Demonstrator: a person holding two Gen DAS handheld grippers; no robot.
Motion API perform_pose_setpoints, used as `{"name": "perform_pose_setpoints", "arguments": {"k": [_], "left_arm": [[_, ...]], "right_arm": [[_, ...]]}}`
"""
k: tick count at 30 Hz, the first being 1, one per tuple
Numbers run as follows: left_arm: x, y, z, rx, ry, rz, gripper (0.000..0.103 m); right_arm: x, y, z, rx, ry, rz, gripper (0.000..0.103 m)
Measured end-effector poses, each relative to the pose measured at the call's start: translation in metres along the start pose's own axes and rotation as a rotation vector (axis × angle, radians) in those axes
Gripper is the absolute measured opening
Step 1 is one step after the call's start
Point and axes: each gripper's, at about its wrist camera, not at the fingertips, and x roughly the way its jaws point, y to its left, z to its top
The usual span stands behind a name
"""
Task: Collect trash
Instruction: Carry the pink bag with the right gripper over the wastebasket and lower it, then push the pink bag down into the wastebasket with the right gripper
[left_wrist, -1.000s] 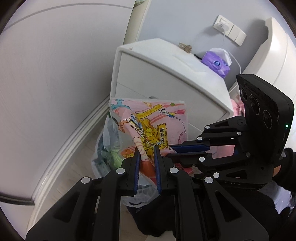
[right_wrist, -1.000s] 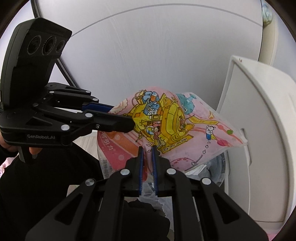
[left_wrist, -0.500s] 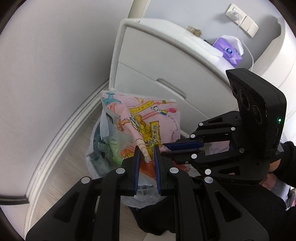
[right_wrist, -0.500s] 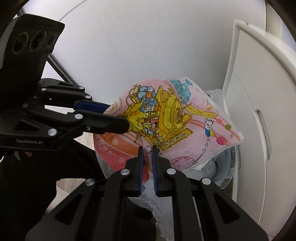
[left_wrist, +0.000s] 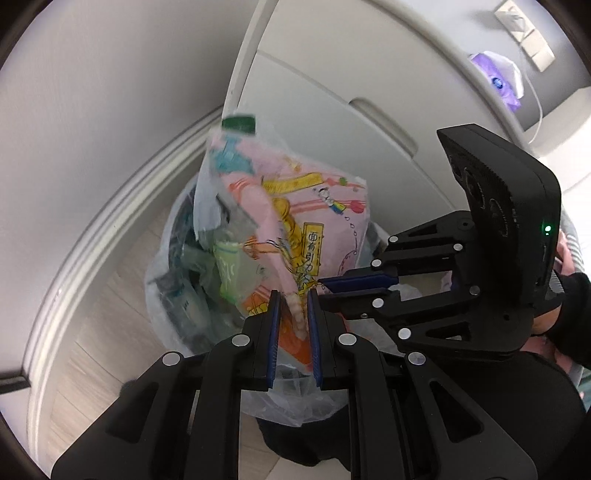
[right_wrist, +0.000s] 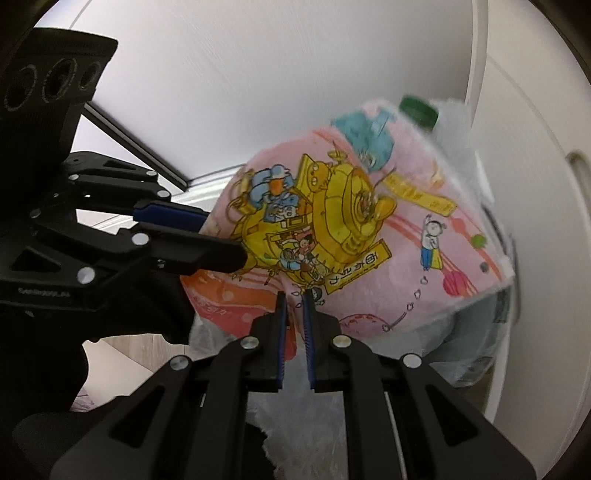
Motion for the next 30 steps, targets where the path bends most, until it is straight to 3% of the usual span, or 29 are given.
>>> {"name": "perform_pose_setpoints", "arguments": {"k": [15, 30], "left_arm": [[0.057, 0.036, 0.002, -0.032, 0.104, -0.026, 0.013], [0.094, 0.039, 0.009, 0.022, 0.162, -0.011, 0.013]], "right_arm": [[0.055, -0.006, 0.018, 0.042, 0.082, 0.042, 0.011], [0.092, -0.009, 0.056, 0.079, 0.125, 0.052, 0.011]]}}
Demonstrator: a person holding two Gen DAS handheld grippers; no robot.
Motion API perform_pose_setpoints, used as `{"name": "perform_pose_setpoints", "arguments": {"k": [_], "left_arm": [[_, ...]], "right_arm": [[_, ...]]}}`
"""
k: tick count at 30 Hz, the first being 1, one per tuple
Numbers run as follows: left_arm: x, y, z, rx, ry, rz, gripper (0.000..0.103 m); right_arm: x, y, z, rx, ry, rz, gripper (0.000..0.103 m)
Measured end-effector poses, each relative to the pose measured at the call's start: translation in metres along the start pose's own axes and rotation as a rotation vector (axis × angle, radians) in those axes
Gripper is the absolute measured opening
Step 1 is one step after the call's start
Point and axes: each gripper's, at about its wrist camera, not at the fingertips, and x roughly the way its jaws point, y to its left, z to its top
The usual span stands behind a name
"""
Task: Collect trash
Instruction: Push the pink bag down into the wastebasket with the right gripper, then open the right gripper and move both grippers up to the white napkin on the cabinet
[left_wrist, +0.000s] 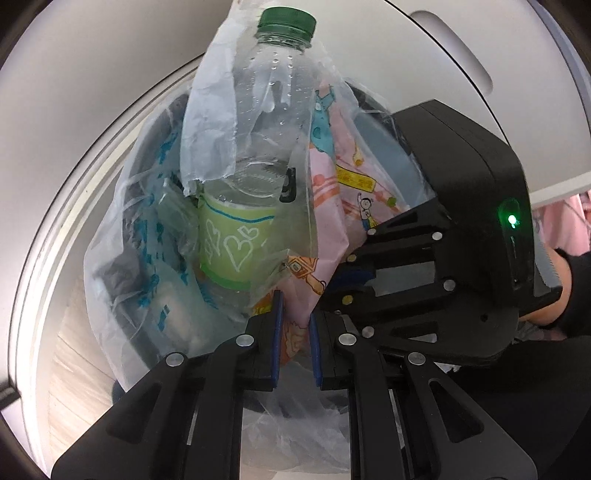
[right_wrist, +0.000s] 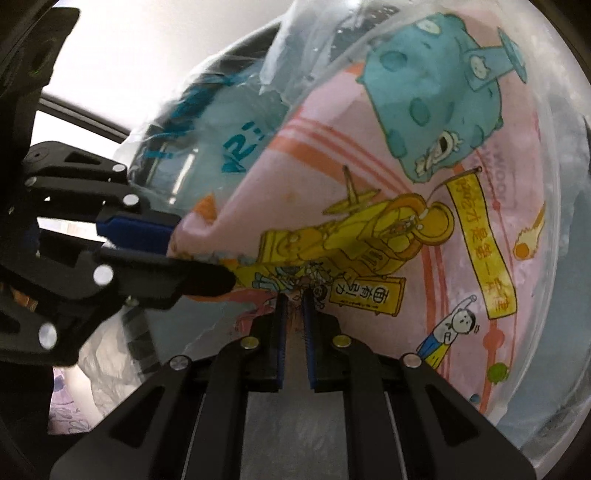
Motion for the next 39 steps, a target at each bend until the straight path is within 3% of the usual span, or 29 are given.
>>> {"name": "perform_pose_setpoints", "arguments": {"k": [6, 8, 10, 12, 14, 18, 23, 25, 28, 31, 39], "left_arm": [[-0.002, -0.004, -0.002, -0.002, -0.008, 0.006, 0.014], [-0.005, -0.006, -0.004, -0.003, -0.012, 0.015, 0.021], [-0.006, -0.010, -0.008, 0.005, -0.022, 0.020, 0.035], [-0.012, -0.017, -0.009, 0.027, -0.037, 0.033, 0.045], [-0.018, -0.022, -0.013, 0.043, -0.050, 0.041, 0.052], [-0.036, -0.027, -0.014, 0.046, -0.087, 0.075, 0.069], [-0.066, -0.025, -0.020, 0.012, -0.149, 0.109, 0.085], [-0.079, -0.027, -0.024, -0.006, -0.174, 0.139, 0.097], [-0.096, -0.030, -0.032, -0.011, -0.192, 0.203, 0.097], [-0.123, -0.031, -0.037, -0.003, -0.233, 0.209, 0.097], [-0.184, -0.059, -0.041, 0.024, -0.342, 0.222, 0.097]], "right_arm": [[-0.009, 0.008, 0.007, -0.012, -0.009, -0.014, 0.011], [-0.012, 0.016, 0.010, -0.032, -0.012, -0.023, 0.011], [-0.017, 0.028, 0.008, -0.055, -0.021, -0.038, 0.014], [-0.024, 0.045, -0.011, -0.061, -0.037, -0.045, 0.023], [-0.035, 0.053, -0.011, -0.060, -0.053, -0.054, 0.046], [-0.057, 0.066, -0.023, -0.063, -0.090, -0.074, 0.058], [-0.096, 0.084, -0.042, -0.087, -0.174, -0.096, 0.086], [-0.116, 0.092, -0.046, -0.089, -0.229, -0.112, 0.090], [-0.137, 0.099, -0.056, -0.117, -0.298, -0.136, 0.095], [-0.161, 0.113, -0.063, -0.143, -0.350, -0.139, 0.095], [-0.232, 0.097, -0.103, -0.118, -0.525, -0.173, 0.095]]}}
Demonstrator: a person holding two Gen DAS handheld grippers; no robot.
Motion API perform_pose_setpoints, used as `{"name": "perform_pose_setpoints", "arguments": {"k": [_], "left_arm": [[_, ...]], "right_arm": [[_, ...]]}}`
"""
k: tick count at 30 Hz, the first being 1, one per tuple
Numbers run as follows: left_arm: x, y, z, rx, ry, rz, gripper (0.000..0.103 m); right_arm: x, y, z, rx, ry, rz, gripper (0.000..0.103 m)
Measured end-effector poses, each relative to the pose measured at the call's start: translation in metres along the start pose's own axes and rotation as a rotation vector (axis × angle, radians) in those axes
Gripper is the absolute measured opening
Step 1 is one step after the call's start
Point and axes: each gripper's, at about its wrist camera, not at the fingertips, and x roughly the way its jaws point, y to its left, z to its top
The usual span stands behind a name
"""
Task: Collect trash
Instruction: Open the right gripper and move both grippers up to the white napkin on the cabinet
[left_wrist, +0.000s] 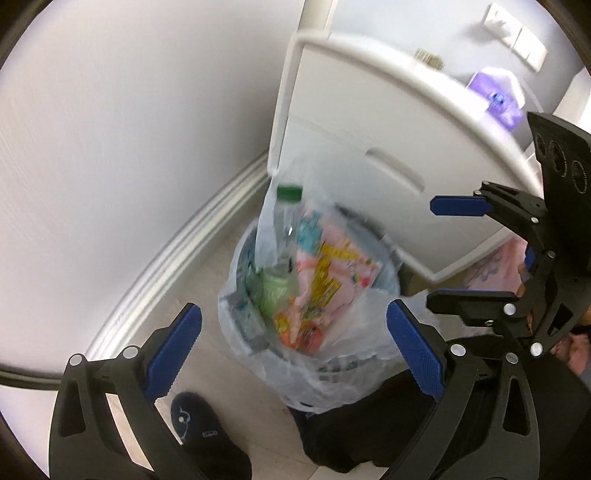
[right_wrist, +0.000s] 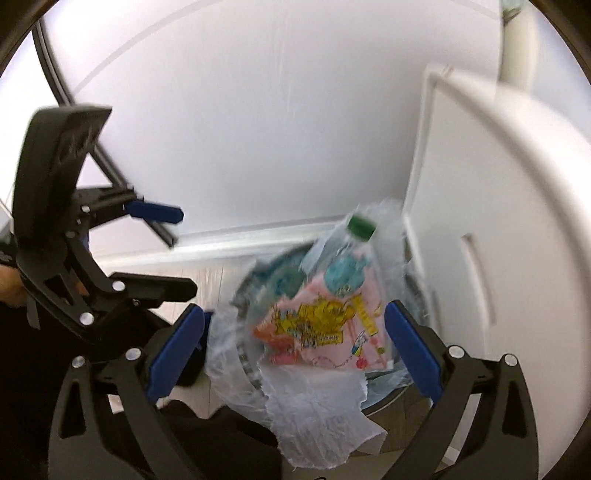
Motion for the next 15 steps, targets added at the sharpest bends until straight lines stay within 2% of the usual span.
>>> {"name": "perform_pose_setpoints", "arguments": {"k": [7, 8, 15], "left_arm": [[-0.049, -0.033, 0.025, 0.059, -0.109, -0.035, 0.097], [-0.056, -0.040, 0.030, 0.072, -0.128, -0.041, 0.097], [-0.083, -0.083, 0.053, 0.120, -0.207, -0.091, 0.097]], "right_arm": [[-0.082, -0.001, 0.001, 0.047, -0.138, -0.088, 0.095], [-0.072, -0.006, -0.002, 0.055, -0.149, -0.101, 0.095], [-0.131, -0.027, -0.020, 0.135, -0.235, -0.205, 0.095]]}}
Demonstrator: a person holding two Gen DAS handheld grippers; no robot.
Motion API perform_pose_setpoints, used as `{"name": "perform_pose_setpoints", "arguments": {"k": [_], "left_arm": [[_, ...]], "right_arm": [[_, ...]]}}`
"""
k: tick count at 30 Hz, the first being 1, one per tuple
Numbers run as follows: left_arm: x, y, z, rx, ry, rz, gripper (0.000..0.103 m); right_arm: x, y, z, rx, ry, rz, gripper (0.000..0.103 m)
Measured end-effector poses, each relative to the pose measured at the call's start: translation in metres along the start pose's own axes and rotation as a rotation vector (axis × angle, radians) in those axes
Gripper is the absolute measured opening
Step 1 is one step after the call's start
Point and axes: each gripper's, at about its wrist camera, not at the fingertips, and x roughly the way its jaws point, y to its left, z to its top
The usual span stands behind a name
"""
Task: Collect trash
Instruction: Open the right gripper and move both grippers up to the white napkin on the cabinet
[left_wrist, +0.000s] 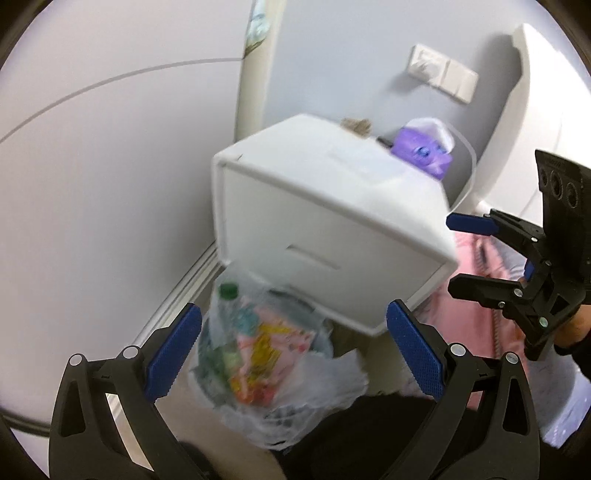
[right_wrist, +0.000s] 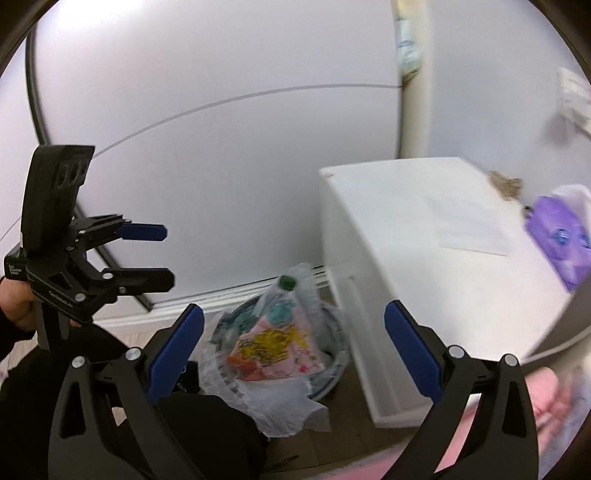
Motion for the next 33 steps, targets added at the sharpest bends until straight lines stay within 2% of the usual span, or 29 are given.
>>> {"name": "perform_pose_setpoints", "arguments": {"k": [7, 17, 25, 33], "left_arm": [[-0.008, -0.037, 0.032, 0.077, -0.043, -0.053, 0.097], [-0.001, -0.065, 0.079, 0.173, -0.058, -0.142, 0.097], [0.020, -0.075, 0.114, 0.233, -0.035, -0.176, 0.097], [0.050, -0.078, 0.140, 0.256, -0.004, -0.220, 0.097]], "right_arm": [[-0.041, -0.037, 0.000, 0.099, -0.065, -0.072, 0.095], [-0.067, -0.089, 0.003, 0.240, -0.101, -0.155, 0.096], [-0.070, -0.115, 0.011, 0.290, -0.134, -0.188, 0.095], [-0.057, -0.139, 0.016, 0.322, -0.123, -0.216, 0.096]]}}
